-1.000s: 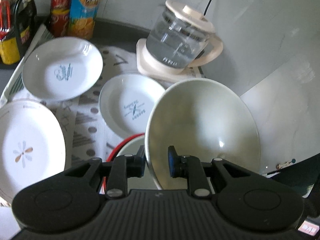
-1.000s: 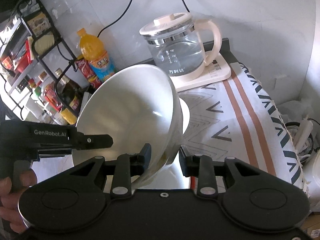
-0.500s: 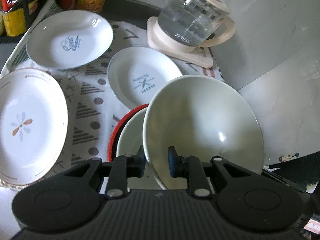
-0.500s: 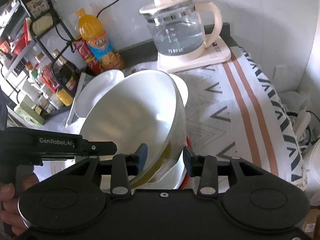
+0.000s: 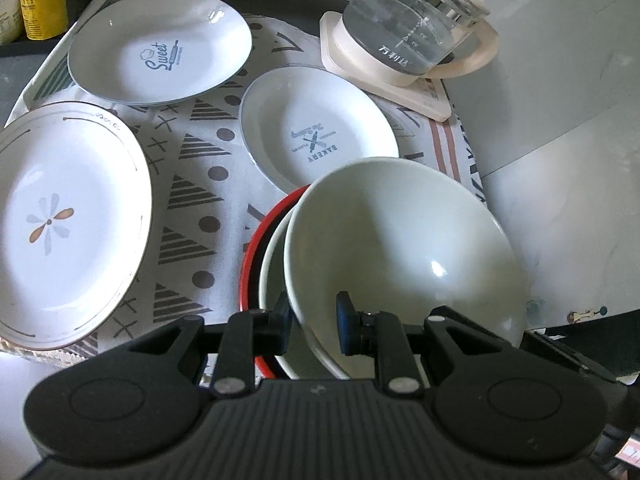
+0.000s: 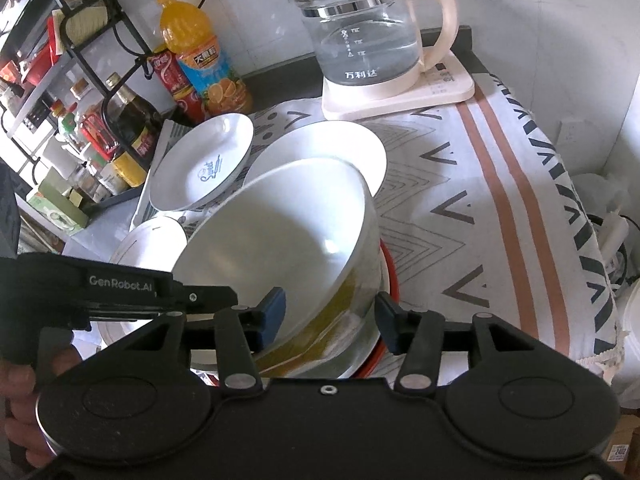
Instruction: Organize plates and bowls
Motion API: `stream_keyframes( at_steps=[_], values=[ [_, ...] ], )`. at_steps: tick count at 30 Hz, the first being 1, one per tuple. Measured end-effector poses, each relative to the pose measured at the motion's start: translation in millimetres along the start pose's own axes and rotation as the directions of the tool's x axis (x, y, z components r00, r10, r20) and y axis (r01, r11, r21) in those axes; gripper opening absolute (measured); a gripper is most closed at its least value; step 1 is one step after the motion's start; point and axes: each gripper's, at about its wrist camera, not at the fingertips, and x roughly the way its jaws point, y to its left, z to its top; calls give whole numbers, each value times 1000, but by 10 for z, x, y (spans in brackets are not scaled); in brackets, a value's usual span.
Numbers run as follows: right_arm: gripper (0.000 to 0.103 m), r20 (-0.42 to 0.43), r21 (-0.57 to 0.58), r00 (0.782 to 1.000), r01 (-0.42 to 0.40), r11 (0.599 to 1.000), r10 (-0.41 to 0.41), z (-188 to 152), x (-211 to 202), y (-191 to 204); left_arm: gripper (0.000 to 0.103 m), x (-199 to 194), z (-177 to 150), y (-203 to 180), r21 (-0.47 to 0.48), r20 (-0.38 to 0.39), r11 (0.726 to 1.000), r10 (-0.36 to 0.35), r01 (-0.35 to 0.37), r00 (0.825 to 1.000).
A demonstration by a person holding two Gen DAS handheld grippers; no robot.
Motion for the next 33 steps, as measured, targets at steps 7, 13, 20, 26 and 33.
stream_keyframes(
  at_steps=[7, 13, 20, 26, 33],
  values=[
    [50, 12, -2, 1000, -4, 1000, 4, 0, -26, -14, 19, -4, 13, 37, -13, 0, 1000, 13, -13, 1000],
    [50, 51, 0, 999, -18, 1000, 18, 33, -135, -68, 20, -59, 33, -9, -7, 11, 999, 37, -37, 999],
    [50, 74, -3, 997, -33, 999, 33, 94, -241, -91, 46, -218, 58, -54, -7, 38, 998, 68, -68, 997],
    [51, 84, -21, 994, -73, 997, 74, 157, -249, -17, 55, -352, 68, 9, -20, 58, 994, 111, -110, 992],
    [64, 68, -52, 989, -130, 990, 133, 239, -147, 226, 68, -556, 99, 228, -81, 108, 979, 193, -185, 975]
  ],
)
